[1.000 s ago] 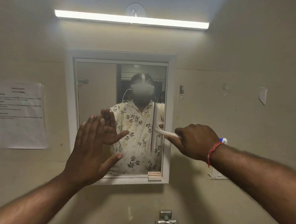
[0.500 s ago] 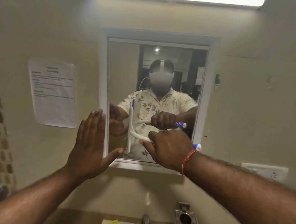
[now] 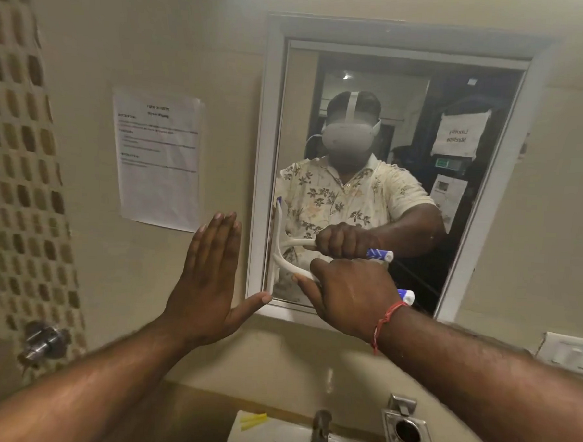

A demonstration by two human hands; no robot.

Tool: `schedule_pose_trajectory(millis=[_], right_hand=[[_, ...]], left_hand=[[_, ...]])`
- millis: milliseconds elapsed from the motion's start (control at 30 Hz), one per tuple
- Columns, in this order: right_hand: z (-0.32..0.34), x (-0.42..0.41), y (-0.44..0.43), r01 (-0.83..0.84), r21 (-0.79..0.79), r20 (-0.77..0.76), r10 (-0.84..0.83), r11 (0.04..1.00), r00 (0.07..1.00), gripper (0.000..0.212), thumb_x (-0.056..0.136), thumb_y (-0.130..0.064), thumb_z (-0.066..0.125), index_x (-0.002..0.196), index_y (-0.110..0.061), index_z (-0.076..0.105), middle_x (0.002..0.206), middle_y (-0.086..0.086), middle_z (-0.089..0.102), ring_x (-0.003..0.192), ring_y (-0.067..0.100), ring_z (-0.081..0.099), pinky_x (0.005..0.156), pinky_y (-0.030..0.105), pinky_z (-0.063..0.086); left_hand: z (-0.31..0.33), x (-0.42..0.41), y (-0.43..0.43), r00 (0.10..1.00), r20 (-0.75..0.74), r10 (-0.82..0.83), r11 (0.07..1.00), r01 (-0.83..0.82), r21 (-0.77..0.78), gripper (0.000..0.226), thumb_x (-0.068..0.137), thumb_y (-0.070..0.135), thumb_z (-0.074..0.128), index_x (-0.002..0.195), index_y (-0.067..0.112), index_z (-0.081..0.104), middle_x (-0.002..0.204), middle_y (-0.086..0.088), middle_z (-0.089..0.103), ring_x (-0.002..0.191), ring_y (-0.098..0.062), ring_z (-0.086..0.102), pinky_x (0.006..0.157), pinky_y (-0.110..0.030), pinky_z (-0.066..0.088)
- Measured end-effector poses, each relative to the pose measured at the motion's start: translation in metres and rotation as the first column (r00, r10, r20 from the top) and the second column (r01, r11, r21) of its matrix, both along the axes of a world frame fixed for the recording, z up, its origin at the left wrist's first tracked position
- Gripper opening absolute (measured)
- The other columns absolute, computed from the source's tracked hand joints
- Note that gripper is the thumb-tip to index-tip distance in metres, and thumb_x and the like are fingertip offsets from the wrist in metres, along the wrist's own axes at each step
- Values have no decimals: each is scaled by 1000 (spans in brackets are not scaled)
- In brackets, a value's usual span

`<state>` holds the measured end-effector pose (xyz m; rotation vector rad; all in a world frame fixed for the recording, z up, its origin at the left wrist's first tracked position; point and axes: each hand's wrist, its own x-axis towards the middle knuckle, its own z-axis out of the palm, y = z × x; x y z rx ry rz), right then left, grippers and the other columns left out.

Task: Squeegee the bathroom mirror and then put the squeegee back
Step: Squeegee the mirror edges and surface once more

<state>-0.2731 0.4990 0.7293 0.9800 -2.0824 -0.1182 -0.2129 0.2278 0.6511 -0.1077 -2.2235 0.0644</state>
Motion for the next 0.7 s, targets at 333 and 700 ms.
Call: schedule_pose_trajectory(millis=[333,700], right_hand=[[-1,-3,-6,24,-28,73,-22,999,997,61,109,-67,25,84,-28,64,58,-7,46,46,18,46,48,28,35],[1,-5,35,99,21,207,-101,995,973,65,108,-73,23,97,-29,69,75,-5,67,61,17,62,61,37,59]], left_hand=[[-3,-13,-1,999,-2,-38,999,38,21,118,107,80,42,181,-1,0,193,-17,-7,181,-38,-4,142,-69,16],[3,-17,21,995,-61,-76,997,76,-4,119,106,83,40,182,-1,5,194,-17,-3,181,-38,1,143,-64,12]])
